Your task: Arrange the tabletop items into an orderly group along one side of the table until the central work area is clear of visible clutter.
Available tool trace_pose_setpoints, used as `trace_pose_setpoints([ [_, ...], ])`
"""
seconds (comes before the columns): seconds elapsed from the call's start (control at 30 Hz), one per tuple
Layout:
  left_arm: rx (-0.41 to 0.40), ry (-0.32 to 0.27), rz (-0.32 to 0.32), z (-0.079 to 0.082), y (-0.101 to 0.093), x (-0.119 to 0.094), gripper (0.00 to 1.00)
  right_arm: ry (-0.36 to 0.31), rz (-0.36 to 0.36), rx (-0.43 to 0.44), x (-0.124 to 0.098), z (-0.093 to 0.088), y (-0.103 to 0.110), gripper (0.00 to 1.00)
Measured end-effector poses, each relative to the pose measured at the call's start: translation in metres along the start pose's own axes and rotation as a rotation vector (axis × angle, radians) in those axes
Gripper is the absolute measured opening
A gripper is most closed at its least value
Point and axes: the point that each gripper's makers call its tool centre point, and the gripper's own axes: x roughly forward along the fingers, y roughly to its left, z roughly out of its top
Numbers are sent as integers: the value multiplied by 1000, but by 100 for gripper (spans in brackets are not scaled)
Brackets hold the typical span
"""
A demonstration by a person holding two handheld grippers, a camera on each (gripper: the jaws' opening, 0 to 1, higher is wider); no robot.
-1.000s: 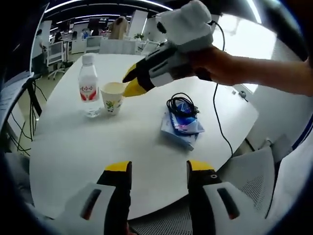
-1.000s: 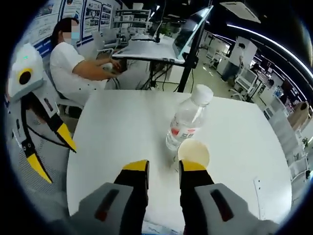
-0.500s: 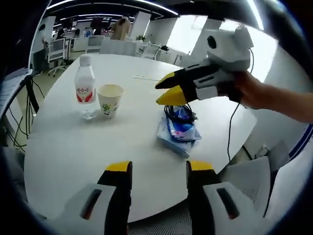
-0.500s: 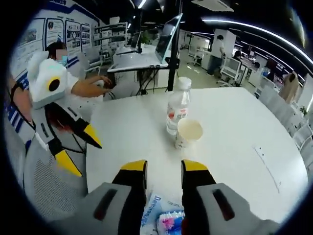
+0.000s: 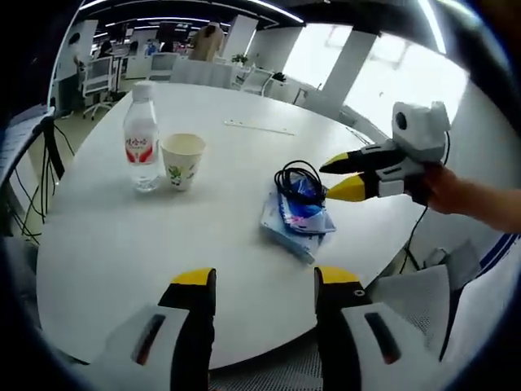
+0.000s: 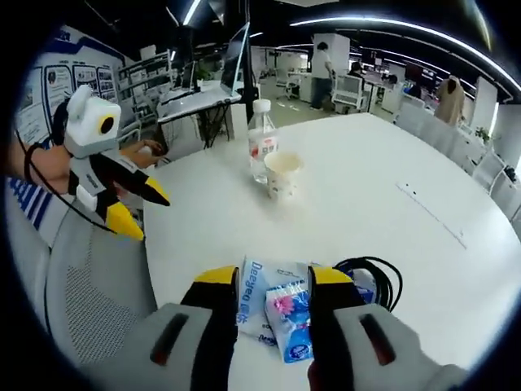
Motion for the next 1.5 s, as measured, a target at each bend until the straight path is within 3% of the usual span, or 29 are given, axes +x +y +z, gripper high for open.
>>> trace_pose_setpoints([
  [0.17,0,6,5,-1,1,2,48,11,-27,30,-9,-18,-5,40],
  [0.37,1,10,7,-1,0,4,48,16,-38,68,-18,-33,-6,40],
  [1.1,15,18,19,5,0,12,50,-10,-101,228,-43,-66,-26,39],
  [1.5,19,15,27,9,0,16,50,-63,-148,396,-56,-78,-51,38],
])
